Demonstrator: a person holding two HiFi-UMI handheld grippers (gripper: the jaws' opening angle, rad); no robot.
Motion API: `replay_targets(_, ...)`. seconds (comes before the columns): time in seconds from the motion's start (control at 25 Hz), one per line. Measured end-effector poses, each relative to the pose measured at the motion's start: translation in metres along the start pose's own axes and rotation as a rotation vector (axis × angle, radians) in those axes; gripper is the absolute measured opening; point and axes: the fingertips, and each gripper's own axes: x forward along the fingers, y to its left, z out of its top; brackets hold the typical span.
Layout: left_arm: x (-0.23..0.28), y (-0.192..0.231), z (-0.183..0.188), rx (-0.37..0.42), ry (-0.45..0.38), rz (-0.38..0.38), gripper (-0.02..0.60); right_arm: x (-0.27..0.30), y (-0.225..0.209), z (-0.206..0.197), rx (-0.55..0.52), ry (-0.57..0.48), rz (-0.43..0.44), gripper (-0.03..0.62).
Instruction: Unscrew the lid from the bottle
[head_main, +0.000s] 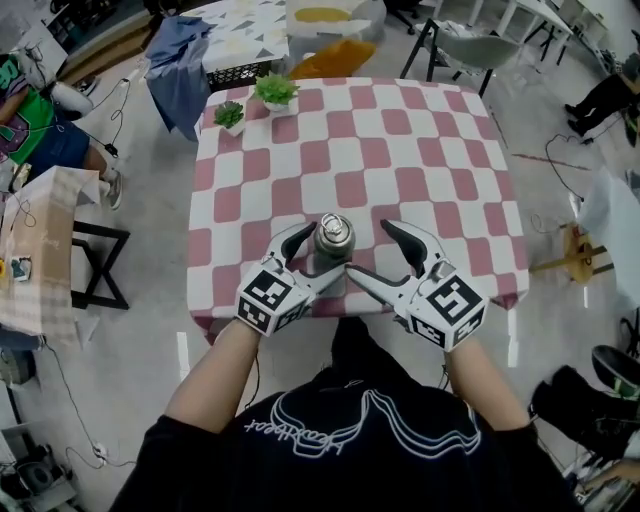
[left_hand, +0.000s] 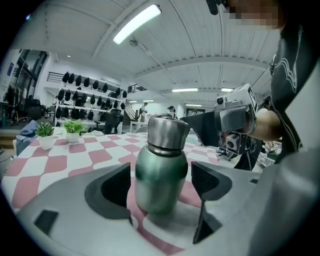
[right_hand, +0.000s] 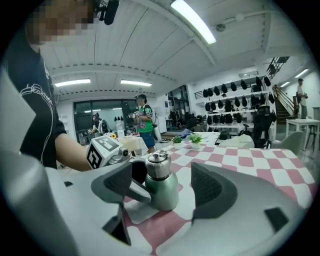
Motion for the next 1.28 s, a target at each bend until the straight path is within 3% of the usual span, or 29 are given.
replay_targets(0.28,0.005,-0.001,0.003,0.003,0.003,-0.015,0.365,0.035,0.004,-0.006,-0.024,0.022,0.080,0.343)
replay_targets(0.64,0.010,0.000,-0.002,0.062,0.038,0.007,0.354,0.050,0.008,-0.005,-0.095,0.019,0.089,0.244)
replay_targets(1.0,0.011,0.001,-0.001,0.060,0.046,0.009,0.354,0.050,0.005,-0.004,-0.112,0.010,0.101,0.245)
replay_targets(1.28,0.010,0.001,-0.002,0.077,0.075,-0.041,0.354,0.052,0.007,-0.005,-0.154,0.053,0.189,0.247)
